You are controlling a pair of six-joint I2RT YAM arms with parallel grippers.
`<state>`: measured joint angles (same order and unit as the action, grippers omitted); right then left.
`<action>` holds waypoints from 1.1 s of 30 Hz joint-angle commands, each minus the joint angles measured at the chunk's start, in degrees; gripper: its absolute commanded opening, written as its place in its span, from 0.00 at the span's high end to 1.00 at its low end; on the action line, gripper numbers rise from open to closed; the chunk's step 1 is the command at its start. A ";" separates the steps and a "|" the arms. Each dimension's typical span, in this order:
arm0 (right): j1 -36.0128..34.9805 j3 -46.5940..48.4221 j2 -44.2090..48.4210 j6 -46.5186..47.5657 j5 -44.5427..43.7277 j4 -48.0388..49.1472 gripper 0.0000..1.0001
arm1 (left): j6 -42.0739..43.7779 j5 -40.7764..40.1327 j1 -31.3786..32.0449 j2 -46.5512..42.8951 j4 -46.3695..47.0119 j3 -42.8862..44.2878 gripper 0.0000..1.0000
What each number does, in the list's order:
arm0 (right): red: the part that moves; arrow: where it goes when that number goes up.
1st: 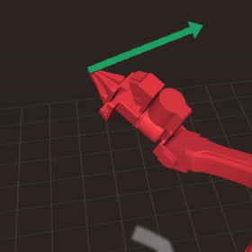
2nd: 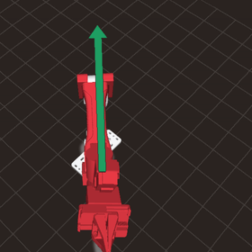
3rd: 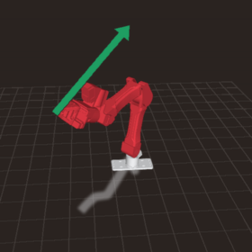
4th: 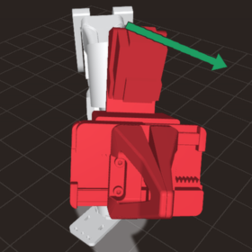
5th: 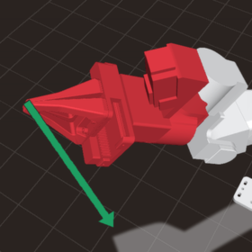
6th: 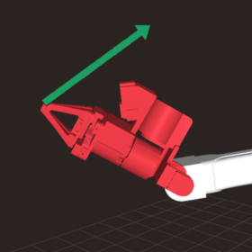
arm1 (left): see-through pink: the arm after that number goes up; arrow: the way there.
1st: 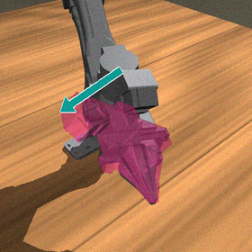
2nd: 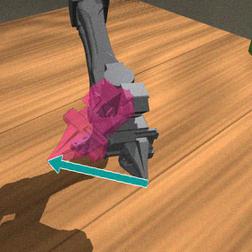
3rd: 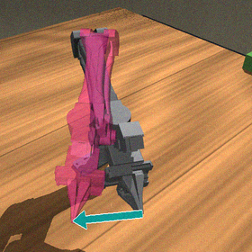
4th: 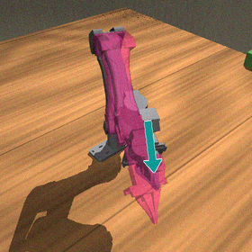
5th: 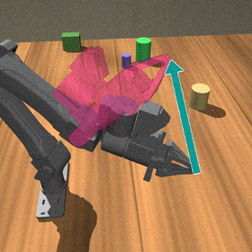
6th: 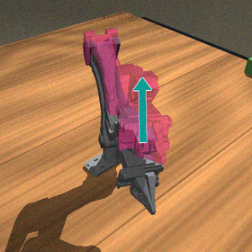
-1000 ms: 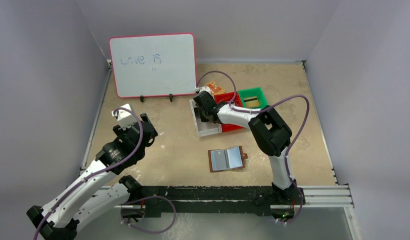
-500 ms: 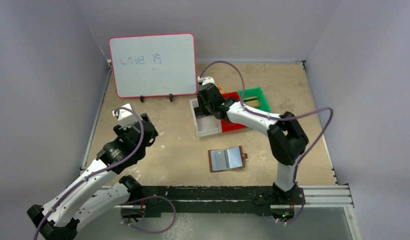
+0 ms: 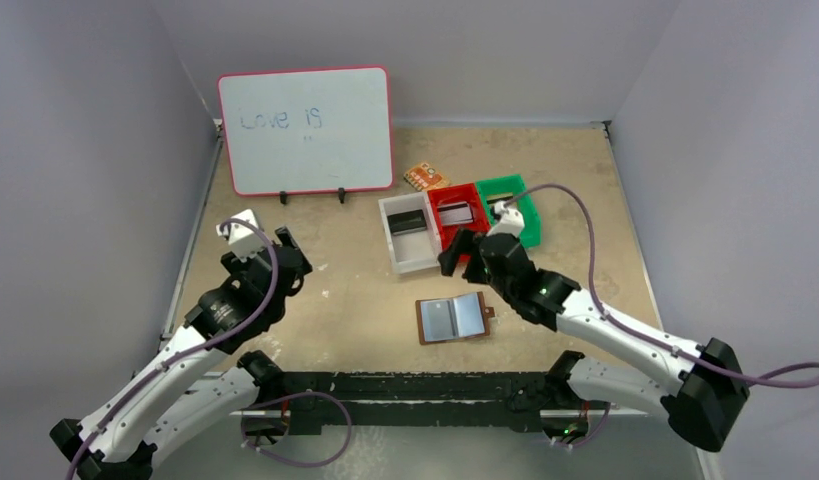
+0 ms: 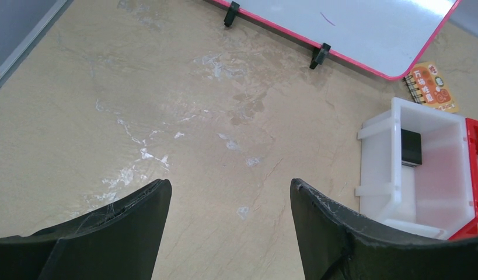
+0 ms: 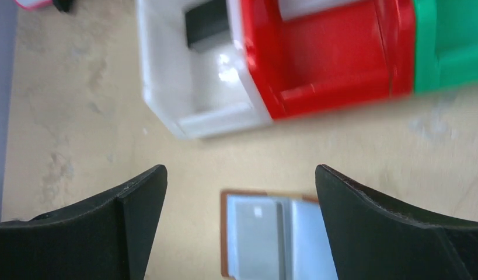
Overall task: Take the credit cards out of the card holder
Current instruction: Place the credit card in the storage box, then remove the credit card from the card holder.
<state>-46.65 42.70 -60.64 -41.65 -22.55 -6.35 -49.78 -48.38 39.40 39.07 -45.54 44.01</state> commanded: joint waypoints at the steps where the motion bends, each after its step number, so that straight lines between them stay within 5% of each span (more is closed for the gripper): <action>1: -0.01 -11.73 6.28 -13.25 4.70 2.34 0.09 | 0.38 -2.08 0.00 -2.00 0.58 1.50 0.25; 5: -1.29 -12.99 6.63 -14.89 9.16 -3.13 0.23 | 0.13 -2.41 0.11 -1.98 0.16 1.65 0.25; 13: -16.11 -1.22 -7.56 -21.99 -8.08 -19.27 0.41 | -0.36 -2.93 0.20 -2.25 -0.13 1.69 0.27; 16: -20.85 1.70 -12.34 -25.03 -12.84 -22.35 0.40 | -0.56 -3.18 0.47 -2.45 -0.30 1.73 0.27; 33: -21.20 1.20 -24.72 -22.74 -4.87 -15.11 0.46 | -0.73 -3.41 0.67 -2.01 -0.53 1.78 0.27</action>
<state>-67.81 43.59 -83.70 -63.88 -27.35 -21.47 -50.00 -50.19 39.83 36.86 -46.24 44.01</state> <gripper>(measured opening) 0.553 0.730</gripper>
